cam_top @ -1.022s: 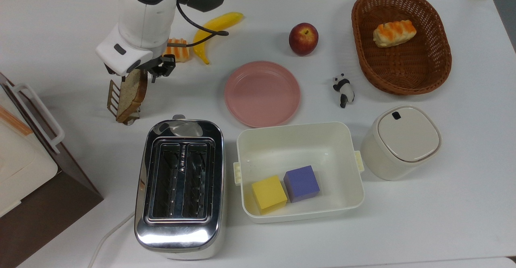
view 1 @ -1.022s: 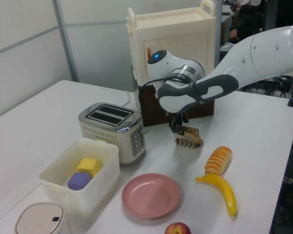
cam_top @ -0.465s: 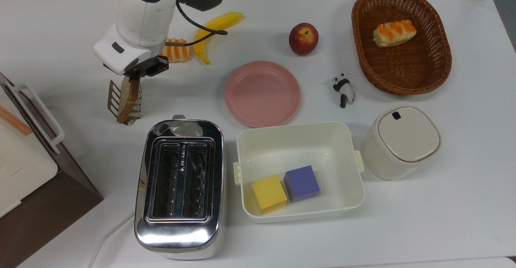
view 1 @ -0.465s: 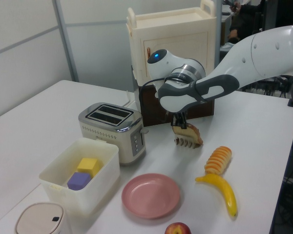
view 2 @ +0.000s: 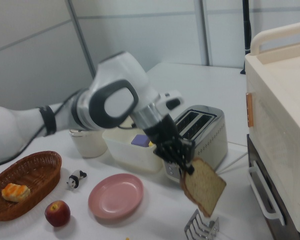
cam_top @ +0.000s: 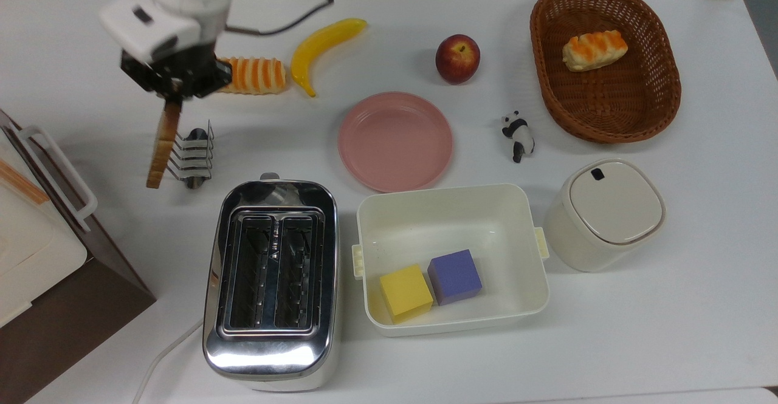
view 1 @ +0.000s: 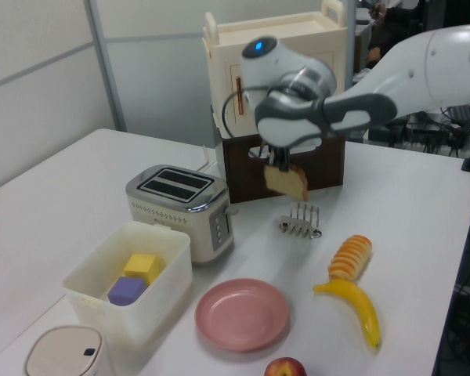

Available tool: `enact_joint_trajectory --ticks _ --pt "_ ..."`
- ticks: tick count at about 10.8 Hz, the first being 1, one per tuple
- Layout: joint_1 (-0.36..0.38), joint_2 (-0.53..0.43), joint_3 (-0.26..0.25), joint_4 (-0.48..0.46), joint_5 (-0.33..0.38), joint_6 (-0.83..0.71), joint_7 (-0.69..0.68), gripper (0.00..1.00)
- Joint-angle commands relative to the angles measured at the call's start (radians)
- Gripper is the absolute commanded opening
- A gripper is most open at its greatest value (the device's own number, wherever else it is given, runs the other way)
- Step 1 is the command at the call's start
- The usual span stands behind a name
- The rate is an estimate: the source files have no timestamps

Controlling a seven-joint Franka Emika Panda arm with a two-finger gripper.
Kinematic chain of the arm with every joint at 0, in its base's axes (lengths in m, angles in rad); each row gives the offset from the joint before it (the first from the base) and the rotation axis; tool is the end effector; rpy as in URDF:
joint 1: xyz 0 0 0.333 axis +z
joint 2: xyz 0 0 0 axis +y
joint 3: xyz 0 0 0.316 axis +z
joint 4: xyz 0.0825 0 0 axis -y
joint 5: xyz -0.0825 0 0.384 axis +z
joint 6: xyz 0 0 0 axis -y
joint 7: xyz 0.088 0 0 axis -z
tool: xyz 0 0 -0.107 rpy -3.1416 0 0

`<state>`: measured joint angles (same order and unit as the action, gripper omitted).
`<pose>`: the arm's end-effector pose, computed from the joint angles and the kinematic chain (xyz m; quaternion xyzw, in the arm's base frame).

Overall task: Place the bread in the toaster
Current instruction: 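Lift the bread slice out of the rack toward the toaster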

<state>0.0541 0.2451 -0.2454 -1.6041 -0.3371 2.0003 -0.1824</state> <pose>0.6386 -0.1288 0.5096 0.9777 0.0590 0.0409 0.1972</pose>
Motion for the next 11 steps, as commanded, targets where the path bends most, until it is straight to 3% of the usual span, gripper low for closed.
enact_joint_trajectory --ticks 1,3,5,7,9,11 --pt "0.004 -0.059 -0.008 0.080 0.178 -0.040 0.017 0.00" --pt "0.003 -0.053 -0.006 0.163 0.266 -0.013 0.052 0.00" --pt "0.010 -0.037 -0.003 0.159 0.328 0.192 0.185 0.00" --pt "0.026 0.012 0.009 0.164 0.331 0.305 0.294 0.00" --pt "0.085 0.087 0.008 0.165 0.329 0.468 0.375 0.00" --pt "0.113 0.137 0.008 0.179 0.331 0.489 0.383 0.00"
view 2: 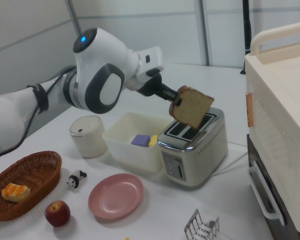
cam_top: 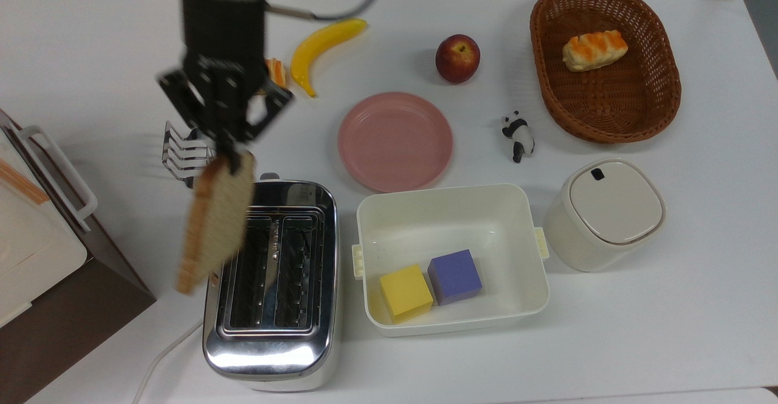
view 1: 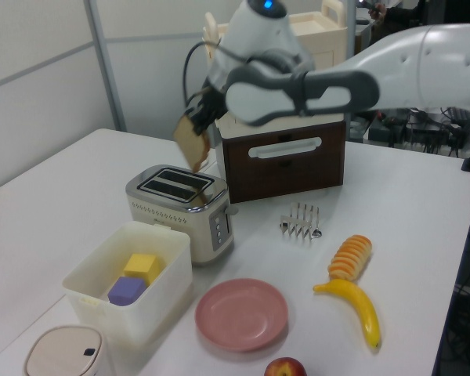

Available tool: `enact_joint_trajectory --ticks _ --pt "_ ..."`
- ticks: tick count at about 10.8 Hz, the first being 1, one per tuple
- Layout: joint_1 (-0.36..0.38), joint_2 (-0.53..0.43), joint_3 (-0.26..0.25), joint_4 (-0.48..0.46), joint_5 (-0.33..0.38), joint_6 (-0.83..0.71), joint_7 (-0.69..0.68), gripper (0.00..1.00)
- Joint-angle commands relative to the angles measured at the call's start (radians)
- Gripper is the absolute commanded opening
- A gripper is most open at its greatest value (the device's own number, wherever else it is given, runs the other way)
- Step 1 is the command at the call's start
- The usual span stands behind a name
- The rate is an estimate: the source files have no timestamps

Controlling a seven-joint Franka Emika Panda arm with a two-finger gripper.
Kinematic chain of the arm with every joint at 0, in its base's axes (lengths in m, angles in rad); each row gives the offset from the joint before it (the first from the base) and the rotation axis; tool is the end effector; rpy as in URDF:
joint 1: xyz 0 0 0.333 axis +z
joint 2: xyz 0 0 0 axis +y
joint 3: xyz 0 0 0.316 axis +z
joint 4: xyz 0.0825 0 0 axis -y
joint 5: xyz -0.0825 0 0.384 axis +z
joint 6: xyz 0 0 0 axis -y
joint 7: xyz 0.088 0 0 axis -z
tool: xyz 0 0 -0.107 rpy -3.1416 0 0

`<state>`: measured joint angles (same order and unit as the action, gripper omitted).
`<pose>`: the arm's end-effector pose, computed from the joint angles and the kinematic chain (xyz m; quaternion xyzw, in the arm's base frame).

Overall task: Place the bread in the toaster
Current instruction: 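Lower the bread slice edge-first into a toaster slot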

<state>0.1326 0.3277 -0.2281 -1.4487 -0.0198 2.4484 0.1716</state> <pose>0.7051 -0.0408 0.5840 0.9363 -0.1028 0.3346 0.0282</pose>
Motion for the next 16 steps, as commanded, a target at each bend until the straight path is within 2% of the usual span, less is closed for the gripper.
enact_joint_trajectory --ticks 1,3,6,7,9,11,12,14,15,16 --pt "0.048 0.060 -0.008 0.022 0.015 0.041 0.031 0.00" --pt "0.056 0.073 0.009 0.017 0.015 0.040 0.043 0.00" --pt "0.045 0.077 -0.003 0.019 0.032 0.031 0.043 0.00" --pt "0.030 0.070 -0.003 0.019 0.053 0.018 0.040 0.00" --pt "0.019 0.062 -0.008 0.022 0.093 -0.139 0.004 0.00" --pt "0.003 0.050 -0.011 0.046 0.211 -0.292 -0.055 0.00" --pt "-0.004 0.050 -0.013 0.068 0.248 -0.368 -0.058 0.00" --pt "-0.008 0.034 -0.013 0.074 0.300 -0.394 -0.035 0.00" --pt "-0.010 0.031 -0.013 0.074 0.301 -0.384 -0.020 0.00" --pt "-0.013 0.037 -0.013 0.074 0.301 -0.376 -0.006 0.24"
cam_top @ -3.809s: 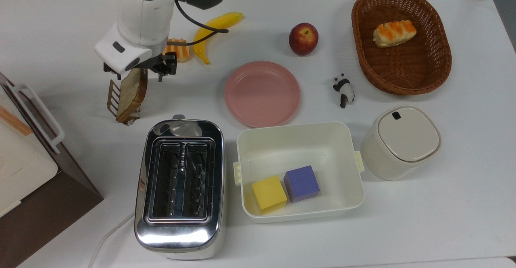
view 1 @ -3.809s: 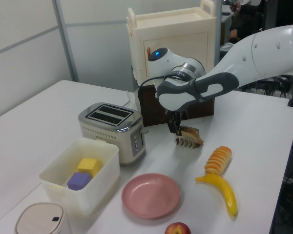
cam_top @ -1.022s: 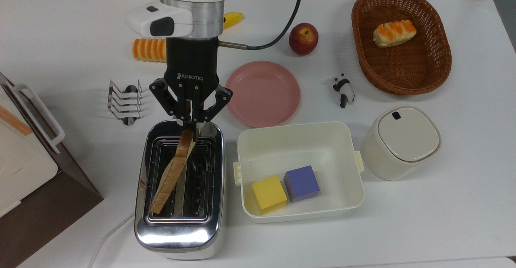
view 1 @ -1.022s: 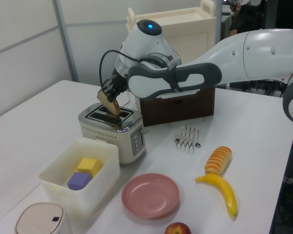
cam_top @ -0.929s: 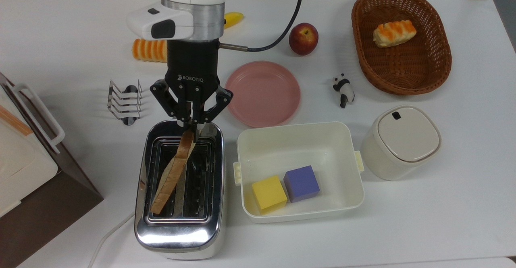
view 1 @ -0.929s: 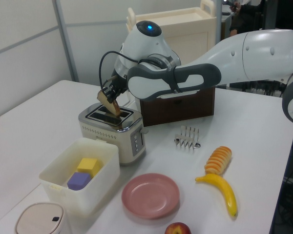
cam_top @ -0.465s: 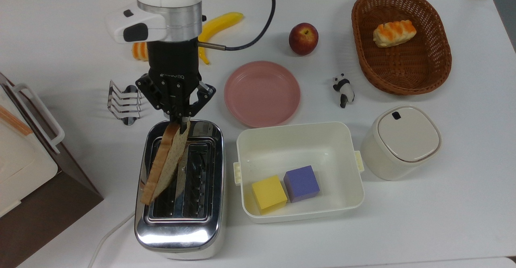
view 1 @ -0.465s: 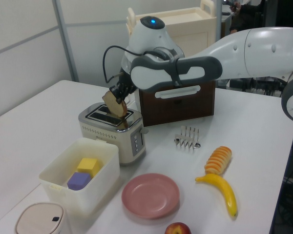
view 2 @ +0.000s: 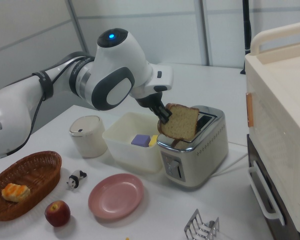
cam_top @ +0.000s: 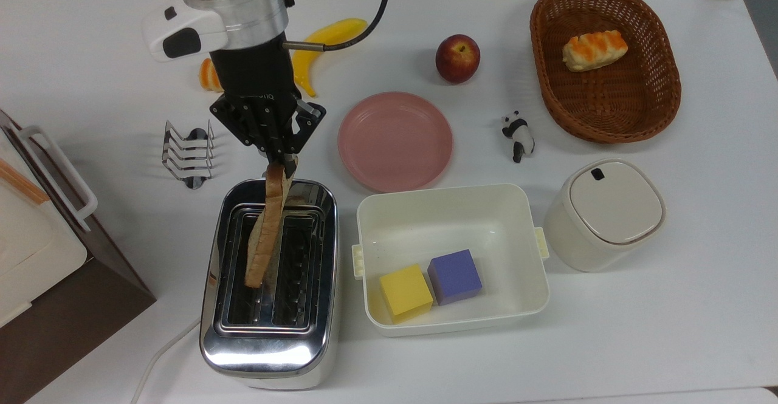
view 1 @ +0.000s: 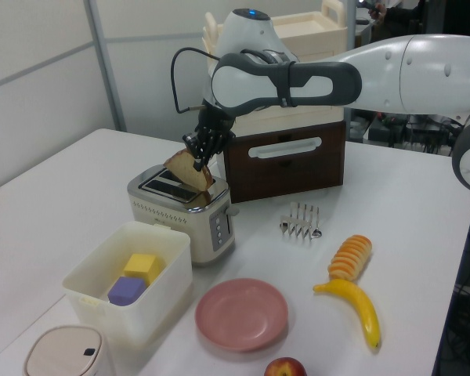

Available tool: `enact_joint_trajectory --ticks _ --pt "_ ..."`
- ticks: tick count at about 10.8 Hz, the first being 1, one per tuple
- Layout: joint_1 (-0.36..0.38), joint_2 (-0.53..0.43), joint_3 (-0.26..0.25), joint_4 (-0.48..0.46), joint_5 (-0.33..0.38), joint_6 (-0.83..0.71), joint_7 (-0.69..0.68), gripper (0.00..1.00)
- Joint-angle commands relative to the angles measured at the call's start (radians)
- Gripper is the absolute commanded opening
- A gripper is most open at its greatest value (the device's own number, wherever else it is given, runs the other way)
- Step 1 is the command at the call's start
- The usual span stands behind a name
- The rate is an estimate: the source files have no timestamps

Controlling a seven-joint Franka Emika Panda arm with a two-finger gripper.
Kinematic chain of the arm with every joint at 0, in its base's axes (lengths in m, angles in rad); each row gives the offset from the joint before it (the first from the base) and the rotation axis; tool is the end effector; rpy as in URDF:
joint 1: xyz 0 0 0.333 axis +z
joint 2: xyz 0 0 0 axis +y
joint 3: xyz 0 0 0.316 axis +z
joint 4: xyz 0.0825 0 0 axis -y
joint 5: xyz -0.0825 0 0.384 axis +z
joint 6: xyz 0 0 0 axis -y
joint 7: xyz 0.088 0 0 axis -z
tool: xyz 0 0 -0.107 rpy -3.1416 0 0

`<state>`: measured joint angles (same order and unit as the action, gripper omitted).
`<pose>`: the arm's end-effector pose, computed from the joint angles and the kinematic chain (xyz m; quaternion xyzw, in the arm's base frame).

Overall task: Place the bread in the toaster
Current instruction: 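Open the gripper and raise it away from the toaster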

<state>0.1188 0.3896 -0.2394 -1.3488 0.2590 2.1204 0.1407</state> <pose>0.7078 -0.0418 0.5515 -0.9655 0.1546 -0.1935 0.0808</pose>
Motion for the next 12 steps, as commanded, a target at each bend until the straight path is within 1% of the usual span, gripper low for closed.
enact_joint_trajectory --ticks 1,2,5,7,8,9,10,11,12 --pt "-0.007 -0.020 -0.001 -0.027 0.023 0.004 0.036 0.92" --pt "-0.010 -0.020 -0.001 -0.029 0.022 0.062 0.068 1.00" --pt "-0.018 -0.017 -0.001 -0.027 0.022 0.142 0.123 1.00" --pt "-0.018 -0.018 -0.001 -0.027 0.020 0.145 0.123 1.00" --pt "-0.016 -0.026 -0.003 -0.027 0.005 0.133 0.116 1.00" --pt "-0.008 -0.056 -0.017 -0.038 -0.047 0.097 0.111 1.00" --pt "-0.008 -0.086 -0.003 -0.056 -0.163 -0.045 0.094 1.00" --pt "-0.013 -0.122 0.027 -0.067 -0.241 -0.217 0.050 1.00" --pt "-0.022 -0.159 0.057 -0.088 -0.260 -0.350 -0.002 1.00"
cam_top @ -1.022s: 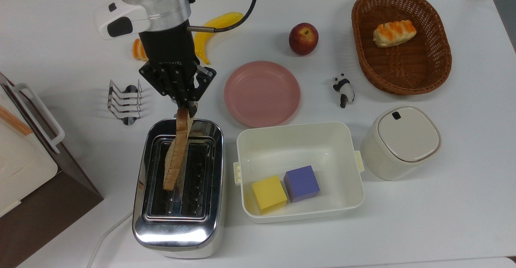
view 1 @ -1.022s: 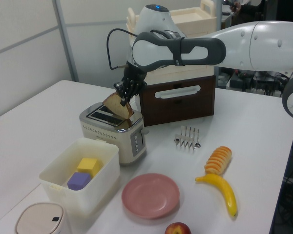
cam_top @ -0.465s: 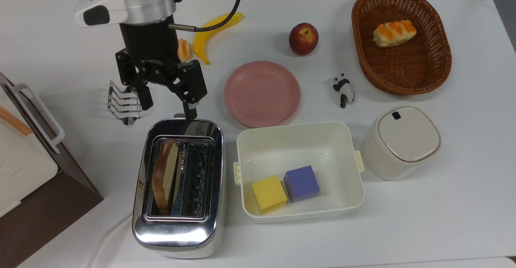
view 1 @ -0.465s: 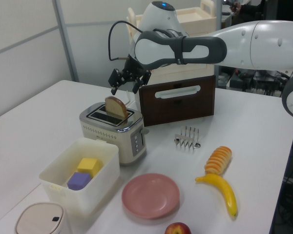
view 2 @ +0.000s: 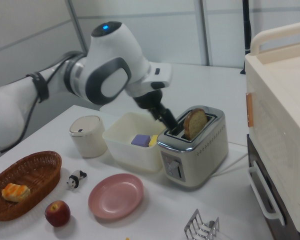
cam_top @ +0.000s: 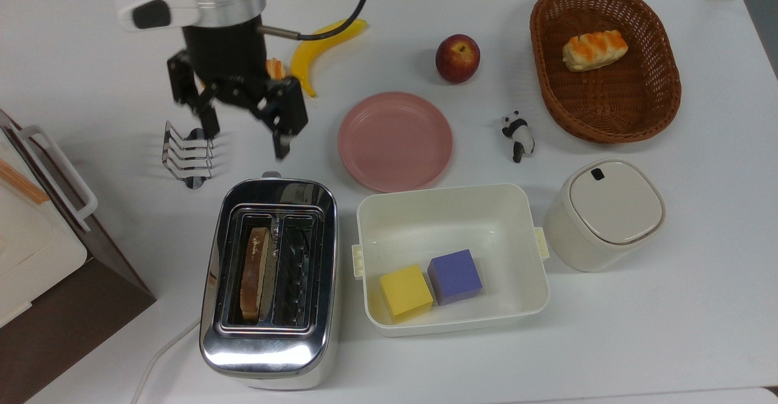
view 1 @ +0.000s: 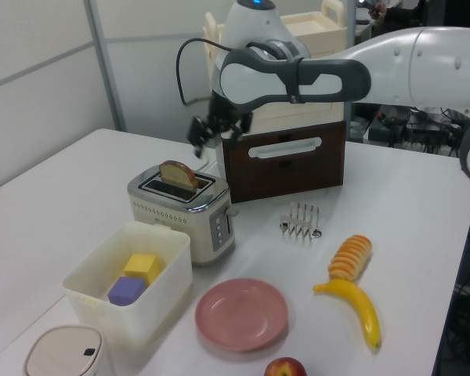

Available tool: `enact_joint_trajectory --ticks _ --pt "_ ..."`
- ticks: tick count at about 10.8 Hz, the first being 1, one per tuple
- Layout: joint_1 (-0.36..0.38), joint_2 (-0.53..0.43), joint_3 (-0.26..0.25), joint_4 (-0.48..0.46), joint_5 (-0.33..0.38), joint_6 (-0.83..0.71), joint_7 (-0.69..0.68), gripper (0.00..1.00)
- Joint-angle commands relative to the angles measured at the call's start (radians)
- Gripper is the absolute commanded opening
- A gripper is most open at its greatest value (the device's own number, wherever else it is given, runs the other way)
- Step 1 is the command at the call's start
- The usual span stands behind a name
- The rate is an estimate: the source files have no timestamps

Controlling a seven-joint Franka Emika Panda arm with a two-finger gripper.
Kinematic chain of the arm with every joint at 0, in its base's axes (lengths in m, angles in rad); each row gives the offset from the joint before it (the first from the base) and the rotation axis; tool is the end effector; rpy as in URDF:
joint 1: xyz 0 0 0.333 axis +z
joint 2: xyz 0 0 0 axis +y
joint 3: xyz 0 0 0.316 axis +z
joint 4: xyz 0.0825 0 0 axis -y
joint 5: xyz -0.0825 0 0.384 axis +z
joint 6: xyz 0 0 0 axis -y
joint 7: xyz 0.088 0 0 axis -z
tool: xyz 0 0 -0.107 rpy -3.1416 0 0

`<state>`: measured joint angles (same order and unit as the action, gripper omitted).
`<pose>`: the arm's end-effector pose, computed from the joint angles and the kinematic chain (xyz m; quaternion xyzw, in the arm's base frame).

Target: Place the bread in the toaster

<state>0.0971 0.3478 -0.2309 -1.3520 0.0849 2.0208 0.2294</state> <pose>0.6898 -0.0602 0.5656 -0.9704 0.1771 -0.1638 0.0112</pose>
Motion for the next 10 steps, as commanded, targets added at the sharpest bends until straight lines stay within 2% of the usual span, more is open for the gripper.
enact_joint_trajectory --ticks 1,3,10 --pt "-0.010 -0.168 0.051 -0.119 -0.086 -0.330 -0.140 1.00" --pt "-0.001 -0.280 0.051 -0.252 -0.088 -0.353 -0.186 1.00" --pt "0.015 -0.282 0.053 -0.262 -0.117 -0.393 -0.191 1.00"
